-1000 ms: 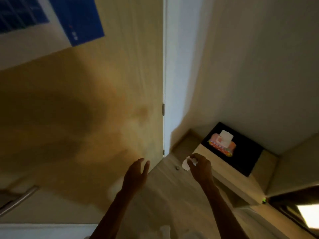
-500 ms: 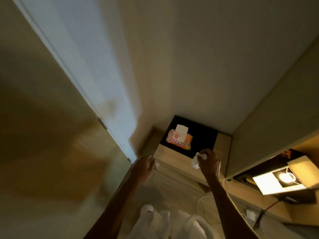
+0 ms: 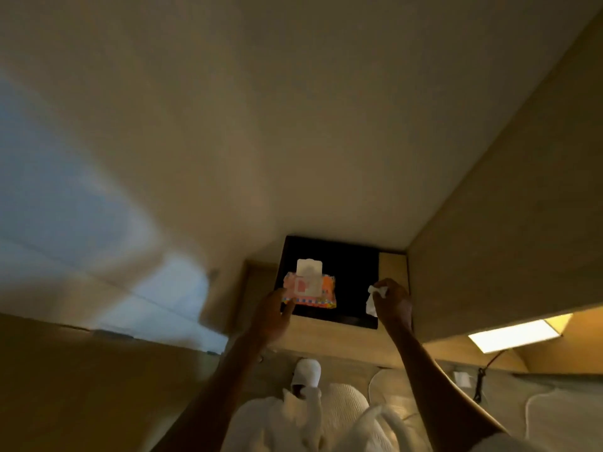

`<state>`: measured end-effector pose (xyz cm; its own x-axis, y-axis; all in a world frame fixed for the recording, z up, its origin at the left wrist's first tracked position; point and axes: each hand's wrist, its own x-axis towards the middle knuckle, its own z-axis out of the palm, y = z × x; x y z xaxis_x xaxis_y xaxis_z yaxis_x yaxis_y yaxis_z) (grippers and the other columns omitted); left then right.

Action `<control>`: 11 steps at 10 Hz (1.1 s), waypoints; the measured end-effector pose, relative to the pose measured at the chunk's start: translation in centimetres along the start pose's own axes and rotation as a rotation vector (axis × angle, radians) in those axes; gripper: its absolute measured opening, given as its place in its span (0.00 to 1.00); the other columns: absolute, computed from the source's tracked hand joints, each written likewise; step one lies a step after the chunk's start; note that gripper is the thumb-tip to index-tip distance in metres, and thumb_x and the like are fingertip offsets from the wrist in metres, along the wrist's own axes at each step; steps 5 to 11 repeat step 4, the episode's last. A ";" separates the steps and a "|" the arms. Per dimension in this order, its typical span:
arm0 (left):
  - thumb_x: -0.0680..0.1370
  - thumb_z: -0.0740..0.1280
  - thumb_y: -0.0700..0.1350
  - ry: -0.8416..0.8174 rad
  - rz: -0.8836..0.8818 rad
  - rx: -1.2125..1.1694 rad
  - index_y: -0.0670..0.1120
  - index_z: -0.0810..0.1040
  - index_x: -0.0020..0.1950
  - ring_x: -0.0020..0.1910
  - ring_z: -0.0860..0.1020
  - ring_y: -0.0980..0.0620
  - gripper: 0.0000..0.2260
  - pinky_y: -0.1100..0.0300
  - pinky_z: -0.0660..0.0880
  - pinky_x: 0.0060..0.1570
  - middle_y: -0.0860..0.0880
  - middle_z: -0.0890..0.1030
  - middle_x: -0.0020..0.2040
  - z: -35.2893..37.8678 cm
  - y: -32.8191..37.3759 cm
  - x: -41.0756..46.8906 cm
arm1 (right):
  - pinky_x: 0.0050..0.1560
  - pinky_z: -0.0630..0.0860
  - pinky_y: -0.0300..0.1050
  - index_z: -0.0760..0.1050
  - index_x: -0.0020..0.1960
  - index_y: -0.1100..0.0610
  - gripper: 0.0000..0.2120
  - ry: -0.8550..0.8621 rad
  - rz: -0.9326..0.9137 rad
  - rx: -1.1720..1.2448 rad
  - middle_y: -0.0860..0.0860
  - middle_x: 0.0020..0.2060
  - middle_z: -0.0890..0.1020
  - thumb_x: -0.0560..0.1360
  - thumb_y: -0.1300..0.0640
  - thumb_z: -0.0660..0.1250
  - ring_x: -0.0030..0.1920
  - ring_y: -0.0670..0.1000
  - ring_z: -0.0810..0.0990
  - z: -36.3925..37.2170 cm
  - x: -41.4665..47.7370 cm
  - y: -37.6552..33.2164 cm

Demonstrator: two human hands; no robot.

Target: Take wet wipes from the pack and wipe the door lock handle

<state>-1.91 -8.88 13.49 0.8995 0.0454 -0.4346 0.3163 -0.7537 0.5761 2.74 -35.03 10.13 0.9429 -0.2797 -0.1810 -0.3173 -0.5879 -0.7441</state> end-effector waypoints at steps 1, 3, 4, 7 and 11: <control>0.81 0.59 0.48 0.002 0.036 0.015 0.41 0.72 0.68 0.59 0.77 0.44 0.18 0.63 0.67 0.51 0.40 0.79 0.61 -1.1 -0.1 2.5 | 0.33 0.68 0.34 0.78 0.48 0.58 0.05 -0.016 0.066 -0.034 0.51 0.42 0.79 0.73 0.64 0.67 0.41 0.50 0.77 1.1 1.6 -0.5; 0.81 0.59 0.45 -0.028 0.121 0.038 0.40 0.71 0.68 0.61 0.76 0.44 0.17 0.62 0.68 0.53 0.41 0.78 0.62 -2.2 0.0 5.9 | 0.42 0.72 0.38 0.77 0.57 0.58 0.12 -0.112 0.126 -0.163 0.56 0.49 0.82 0.74 0.61 0.67 0.48 0.57 0.81 2.4 4.3 -0.3; 0.81 0.60 0.44 -0.034 0.181 -0.012 0.41 0.75 0.63 0.55 0.79 0.44 0.13 0.59 0.71 0.48 0.41 0.80 0.57 -2.1 0.2 7.1 | 0.49 0.76 0.45 0.76 0.59 0.57 0.13 -0.085 0.180 -0.129 0.59 0.52 0.83 0.75 0.61 0.65 0.51 0.58 0.81 2.5 4.5 0.2; 0.81 0.60 0.44 -0.034 0.181 -0.012 0.41 0.75 0.63 0.55 0.79 0.44 0.13 0.59 0.71 0.48 0.41 0.80 0.57 -2.1 0.2 7.1 | 0.49 0.76 0.45 0.76 0.59 0.57 0.13 -0.085 0.180 -0.129 0.59 0.52 0.83 0.75 0.61 0.65 0.51 0.58 0.81 2.5 4.5 0.2; 0.81 0.60 0.44 -0.034 0.181 -0.012 0.41 0.75 0.63 0.55 0.79 0.44 0.13 0.59 0.71 0.48 0.41 0.80 0.57 -2.1 0.2 7.1 | 0.49 0.76 0.45 0.76 0.59 0.57 0.13 -0.085 0.180 -0.129 0.59 0.52 0.83 0.75 0.61 0.65 0.51 0.58 0.81 2.5 4.5 0.2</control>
